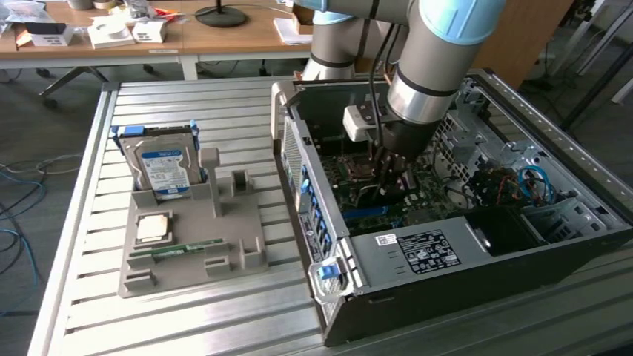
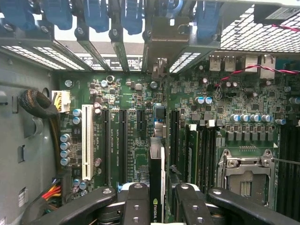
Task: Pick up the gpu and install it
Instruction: 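Insert the gpu into the slot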
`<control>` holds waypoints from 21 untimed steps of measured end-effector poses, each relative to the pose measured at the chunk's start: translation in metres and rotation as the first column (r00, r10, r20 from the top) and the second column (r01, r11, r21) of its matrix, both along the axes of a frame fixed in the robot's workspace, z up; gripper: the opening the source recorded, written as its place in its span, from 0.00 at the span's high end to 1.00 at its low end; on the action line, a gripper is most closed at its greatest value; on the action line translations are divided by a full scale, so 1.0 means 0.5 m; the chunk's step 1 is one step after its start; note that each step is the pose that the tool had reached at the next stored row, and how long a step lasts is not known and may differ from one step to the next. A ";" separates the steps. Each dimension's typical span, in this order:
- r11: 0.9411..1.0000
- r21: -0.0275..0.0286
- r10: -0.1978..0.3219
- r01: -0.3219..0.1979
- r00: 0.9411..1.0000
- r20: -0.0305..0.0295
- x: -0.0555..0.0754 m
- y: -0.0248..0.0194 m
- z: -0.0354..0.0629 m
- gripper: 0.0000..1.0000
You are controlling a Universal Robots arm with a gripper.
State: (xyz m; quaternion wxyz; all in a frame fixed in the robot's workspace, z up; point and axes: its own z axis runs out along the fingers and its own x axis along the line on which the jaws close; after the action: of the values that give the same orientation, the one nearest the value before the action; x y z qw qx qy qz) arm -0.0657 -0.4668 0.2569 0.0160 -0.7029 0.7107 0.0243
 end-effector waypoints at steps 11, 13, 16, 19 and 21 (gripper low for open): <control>1.000 0.000 0.000 0.000 1.000 0.000 0.000 0.0000 -0.004 0.74; 1.000 0.000 0.000 0.000 1.000 0.000 0.000 -0.0001 -0.004 0.74; 1.000 0.000 0.000 0.000 1.000 0.000 0.000 -0.0001 -0.005 0.74; 1.000 0.000 0.000 0.000 1.000 0.000 0.000 -0.0001 -0.006 0.74; 1.000 0.000 0.000 0.000 1.000 0.000 0.000 -0.0001 -0.006 0.74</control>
State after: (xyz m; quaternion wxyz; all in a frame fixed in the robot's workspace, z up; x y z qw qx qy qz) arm -0.0658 -0.4668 0.2539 0.0157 -0.7030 0.7107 0.0242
